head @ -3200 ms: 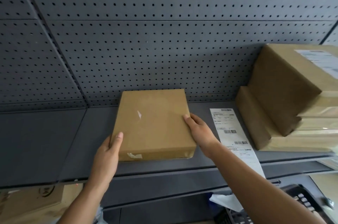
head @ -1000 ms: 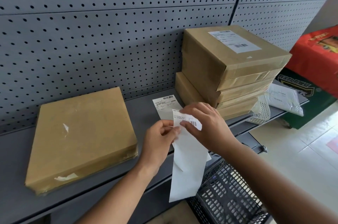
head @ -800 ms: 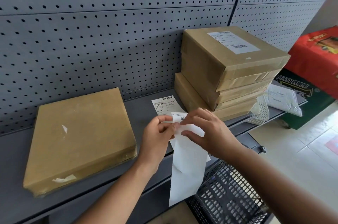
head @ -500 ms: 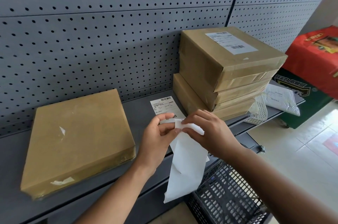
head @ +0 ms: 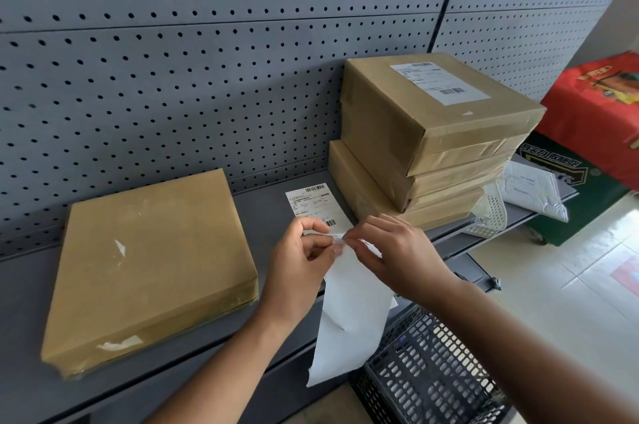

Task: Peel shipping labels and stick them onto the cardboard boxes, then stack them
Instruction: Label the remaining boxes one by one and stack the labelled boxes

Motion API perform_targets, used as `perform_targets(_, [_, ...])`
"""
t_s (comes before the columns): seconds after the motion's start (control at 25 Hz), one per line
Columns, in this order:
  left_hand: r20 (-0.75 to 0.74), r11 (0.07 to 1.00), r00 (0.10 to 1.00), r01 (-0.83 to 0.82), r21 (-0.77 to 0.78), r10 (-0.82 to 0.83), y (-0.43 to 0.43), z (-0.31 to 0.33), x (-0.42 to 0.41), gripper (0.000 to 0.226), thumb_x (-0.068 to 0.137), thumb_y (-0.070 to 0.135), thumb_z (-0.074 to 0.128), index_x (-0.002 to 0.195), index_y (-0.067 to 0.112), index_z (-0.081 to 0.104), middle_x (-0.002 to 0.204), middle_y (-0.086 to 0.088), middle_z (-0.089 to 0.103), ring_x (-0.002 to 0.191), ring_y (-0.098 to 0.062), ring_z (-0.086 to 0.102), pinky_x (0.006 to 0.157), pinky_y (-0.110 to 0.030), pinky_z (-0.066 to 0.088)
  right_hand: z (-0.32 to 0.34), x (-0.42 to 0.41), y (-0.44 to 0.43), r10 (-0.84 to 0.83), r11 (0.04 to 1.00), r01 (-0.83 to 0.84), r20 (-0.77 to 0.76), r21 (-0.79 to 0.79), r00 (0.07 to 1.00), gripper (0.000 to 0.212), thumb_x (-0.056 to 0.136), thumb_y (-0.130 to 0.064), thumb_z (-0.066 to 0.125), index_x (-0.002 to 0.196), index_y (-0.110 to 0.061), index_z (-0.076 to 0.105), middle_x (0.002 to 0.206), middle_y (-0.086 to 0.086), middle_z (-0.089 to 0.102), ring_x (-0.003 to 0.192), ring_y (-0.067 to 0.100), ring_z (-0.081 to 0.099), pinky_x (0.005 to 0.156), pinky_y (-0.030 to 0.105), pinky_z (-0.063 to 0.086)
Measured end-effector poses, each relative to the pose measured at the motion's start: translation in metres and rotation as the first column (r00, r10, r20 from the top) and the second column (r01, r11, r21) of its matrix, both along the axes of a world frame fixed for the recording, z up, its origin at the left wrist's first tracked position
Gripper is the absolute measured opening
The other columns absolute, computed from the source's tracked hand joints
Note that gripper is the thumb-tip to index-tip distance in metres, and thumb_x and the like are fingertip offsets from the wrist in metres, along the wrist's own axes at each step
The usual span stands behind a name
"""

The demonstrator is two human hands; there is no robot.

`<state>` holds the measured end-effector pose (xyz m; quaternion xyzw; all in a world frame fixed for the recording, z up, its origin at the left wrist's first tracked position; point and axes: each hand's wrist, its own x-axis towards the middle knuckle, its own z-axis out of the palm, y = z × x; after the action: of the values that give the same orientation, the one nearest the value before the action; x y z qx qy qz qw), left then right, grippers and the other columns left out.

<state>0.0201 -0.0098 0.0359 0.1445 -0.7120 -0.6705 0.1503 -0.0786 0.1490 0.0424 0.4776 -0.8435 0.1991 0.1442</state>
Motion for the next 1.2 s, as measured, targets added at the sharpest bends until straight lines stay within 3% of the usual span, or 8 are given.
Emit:
perform_targets(0.2, [-0.012,1.0,1.0,0.0,-0.018,0.0,-0.002,-0.001,0.001,0.025,0.088,0.012,0.078,0.101,0.015,0.057,0.084,0.002,0.079,0.081,-0.029,0.069,0.068,-0.032,0.055,0.004,0.002,0.0,0.015,1.0,-0.016,0.039,0.003,0.999,0.035,0.098,-0.048,0.047,0.103,-0.025,0.072,0.094,-0.011,0.07,0.083,0.009,0.064,0.067,0.026,0.055])
perform_targets(0.36, [-0.006,1.0,1.0,-0.002,-0.01,0.002,-0.002,-0.003,0.001,0.025,0.089,0.005,0.075,0.102,0.016,0.057,0.084,0.002,0.079,0.076,-0.01,0.071,0.069,-0.018,0.053,0.006,0.003,-0.003,-0.013,0.999,0.018,0.153,-0.035,0.988,0.033,0.094,-0.051,0.05,0.101,-0.028,0.073,0.093,-0.017,0.068,0.082,0.0,0.062,0.063,0.03,0.056])
perform_targets(0.48, [0.01,1.0,1.0,0.01,-0.025,-0.009,-0.003,-0.006,0.001,0.025,0.09,0.007,0.074,0.105,0.019,0.057,0.086,0.0,0.079,0.08,-0.01,0.072,0.073,-0.021,0.055,0.01,0.0,-0.005,-0.014,0.998,0.03,0.279,-0.054,0.96,0.03,0.091,-0.049,0.054,0.097,-0.028,0.074,0.091,-0.02,0.066,0.08,-0.003,0.061,0.068,0.029,0.056])
perform_targets(0.68, [0.018,0.996,0.999,0.037,-0.08,-0.035,-0.005,-0.006,0.004,0.024,0.091,0.012,0.074,0.104,0.028,0.062,0.085,0.007,0.073,0.076,-0.004,0.067,0.072,-0.022,0.054,0.016,-0.011,-0.009,-0.075,0.989,0.122,0.432,-0.084,0.899,0.009,0.092,-0.022,0.067,0.095,-0.019,0.075,0.089,-0.011,0.072,0.081,0.004,0.067,0.078,0.035,0.058])
perform_targets(0.88, [0.112,0.965,0.987,0.142,-0.223,-0.119,-0.007,-0.013,0.011,0.028,0.093,0.009,0.066,0.111,0.029,0.073,0.074,0.028,0.065,0.066,0.003,0.059,0.064,-0.013,0.049,0.038,-0.025,-0.009,-0.209,0.961,0.258,0.346,-0.099,0.914,0.012,0.096,-0.028,0.062,0.098,-0.022,0.071,0.091,-0.01,0.072,0.081,0.007,0.067,0.075,0.038,0.06])
perform_targets(1.04, [0.198,0.933,0.968,0.207,-0.294,-0.152,-0.006,-0.017,0.013,0.029,0.092,0.012,0.064,0.113,0.031,0.072,0.084,0.011,0.067,0.073,0.001,0.062,0.068,-0.012,0.051,0.058,-0.035,-0.009,-0.249,0.945,0.291,0.247,-0.15,0.936,0.011,0.098,-0.027,0.058,0.098,-0.02,0.067,0.087,-0.006,0.071,0.079,0.014,0.067,0.07,0.043,0.06])
perform_targets(1.2, [0.247,0.921,0.955,0.236,-0.309,-0.162,-0.005,-0.025,0.012,0.027,0.092,0.014,0.066,0.113,0.03,0.072,0.093,0.003,0.069,0.082,-0.008,0.067,0.077,-0.024,0.057,0.079,-0.043,-0.01,-0.279,0.924,0.299,0.115,-0.236,0.953,0.011,0.098,-0.022,0.058,0.096,-0.015,0.066,0.079,0.002,0.069,0.069,0.021,0.064,0.063,0.045,0.058])
